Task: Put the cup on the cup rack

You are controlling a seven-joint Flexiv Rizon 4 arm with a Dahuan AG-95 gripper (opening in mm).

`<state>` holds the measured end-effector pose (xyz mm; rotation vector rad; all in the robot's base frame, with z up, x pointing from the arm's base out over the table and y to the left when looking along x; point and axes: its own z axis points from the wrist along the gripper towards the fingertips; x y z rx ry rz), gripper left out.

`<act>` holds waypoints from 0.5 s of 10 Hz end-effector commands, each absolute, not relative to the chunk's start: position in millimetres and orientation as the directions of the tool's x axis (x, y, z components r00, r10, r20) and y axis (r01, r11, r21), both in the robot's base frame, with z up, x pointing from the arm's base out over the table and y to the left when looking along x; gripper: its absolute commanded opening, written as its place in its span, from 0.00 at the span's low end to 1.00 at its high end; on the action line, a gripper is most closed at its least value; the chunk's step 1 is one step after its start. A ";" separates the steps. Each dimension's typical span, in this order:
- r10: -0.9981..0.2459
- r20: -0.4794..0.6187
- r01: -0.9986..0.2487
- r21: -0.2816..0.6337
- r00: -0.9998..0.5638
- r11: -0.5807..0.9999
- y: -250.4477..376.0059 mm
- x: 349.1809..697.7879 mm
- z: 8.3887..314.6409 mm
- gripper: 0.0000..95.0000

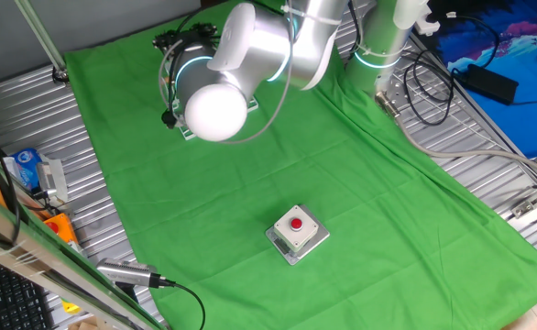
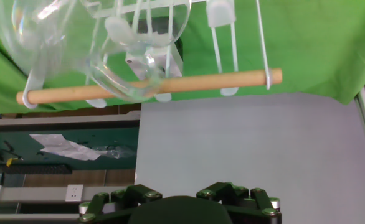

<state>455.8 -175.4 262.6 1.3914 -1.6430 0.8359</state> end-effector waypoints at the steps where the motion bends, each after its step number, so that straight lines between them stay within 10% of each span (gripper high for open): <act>1: -0.480 0.873 -0.984 0.006 -0.080 0.176 -175.8 455.5 261.9 0.60; 3: -0.521 0.847 -0.982 -0.004 -0.103 0.188 -175.6 456.1 261.9 0.60; 4: -0.551 0.825 -0.980 -0.015 -0.126 0.201 -175.6 456.2 261.9 0.80; 5: -0.572 0.808 -0.978 -0.021 -0.140 0.209 -175.3 457.1 261.3 0.80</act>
